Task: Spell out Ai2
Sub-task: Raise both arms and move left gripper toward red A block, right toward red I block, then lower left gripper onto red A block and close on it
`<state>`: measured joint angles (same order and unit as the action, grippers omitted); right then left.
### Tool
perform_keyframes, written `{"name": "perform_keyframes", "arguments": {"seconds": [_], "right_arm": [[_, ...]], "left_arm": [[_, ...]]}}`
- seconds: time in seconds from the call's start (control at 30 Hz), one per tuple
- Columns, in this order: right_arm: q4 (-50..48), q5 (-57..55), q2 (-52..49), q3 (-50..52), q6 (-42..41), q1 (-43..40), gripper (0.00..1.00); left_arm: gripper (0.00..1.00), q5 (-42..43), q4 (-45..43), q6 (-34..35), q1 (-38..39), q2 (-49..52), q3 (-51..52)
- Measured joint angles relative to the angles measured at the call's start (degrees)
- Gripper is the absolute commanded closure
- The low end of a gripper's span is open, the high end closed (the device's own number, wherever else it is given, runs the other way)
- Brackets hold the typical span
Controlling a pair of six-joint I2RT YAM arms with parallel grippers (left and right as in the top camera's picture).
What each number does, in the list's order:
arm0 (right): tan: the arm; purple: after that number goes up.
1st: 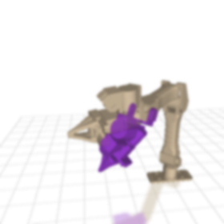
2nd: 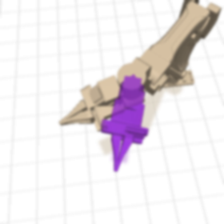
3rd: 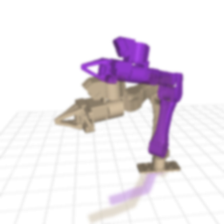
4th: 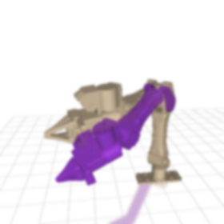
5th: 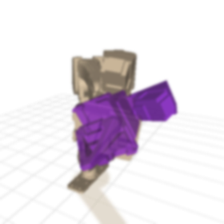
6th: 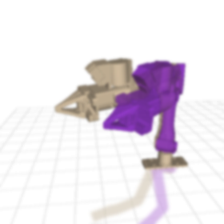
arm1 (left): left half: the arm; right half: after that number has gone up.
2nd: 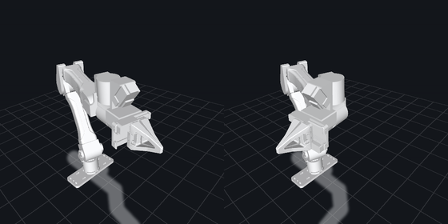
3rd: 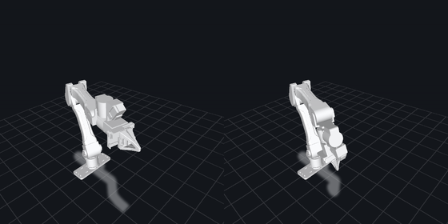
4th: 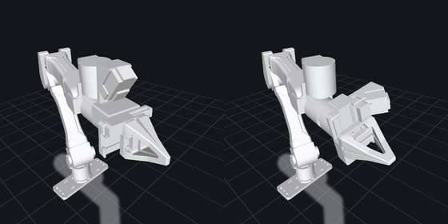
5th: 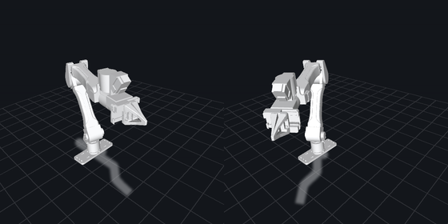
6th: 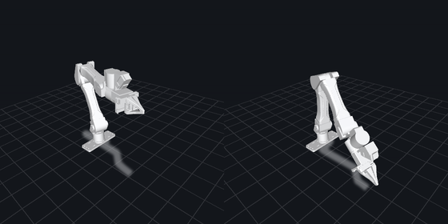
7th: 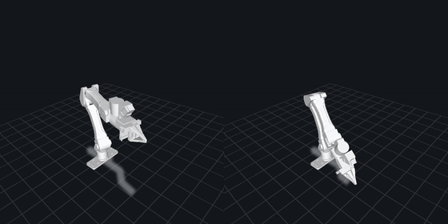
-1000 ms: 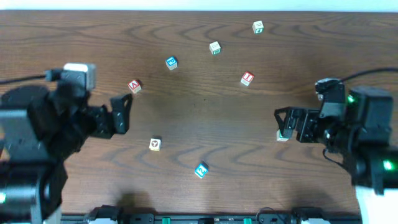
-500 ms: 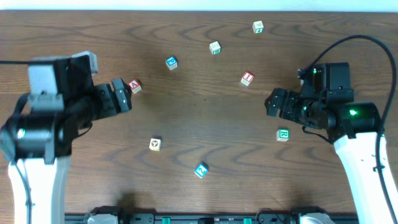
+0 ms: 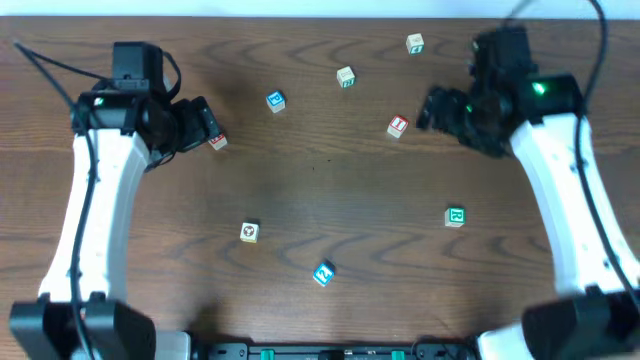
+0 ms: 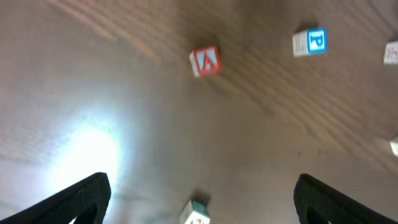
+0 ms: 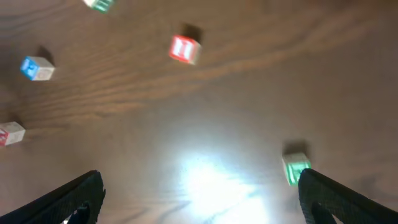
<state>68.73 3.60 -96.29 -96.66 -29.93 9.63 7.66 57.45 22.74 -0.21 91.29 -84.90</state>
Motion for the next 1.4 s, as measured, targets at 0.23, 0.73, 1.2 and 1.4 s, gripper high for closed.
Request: {"name": "perform_keyframes", "arguments": {"seconds": [0.23, 0.73, 1.2, 1.4], "right_arm": [[4.2, -4.3, -9.8, -8.3, 0.4, 4.1, 0.01], [6.3, -6.1, -19.2, -8.3, 0.5, 4.4, 0.01], [8.4, -8.6, -19.2, -8.3, 0.5, 4.4, 0.01], [8.7, -9.5, -19.2, -8.3, 0.5, 5.2, 0.01]], "left_arm": [[0.05, -0.4, -4.4, 0.7, 0.0, 6.2, 0.0], [0.05, -0.8, -9.3, 12.5, 0.0, 15.5, 0.0], [0.0, -0.8, -17.8, 19.1, 1.8, 22.7, 0.0], [0.1, -0.8, -18.6, 20.2, 1.9, 24.9, 0.0]]}}
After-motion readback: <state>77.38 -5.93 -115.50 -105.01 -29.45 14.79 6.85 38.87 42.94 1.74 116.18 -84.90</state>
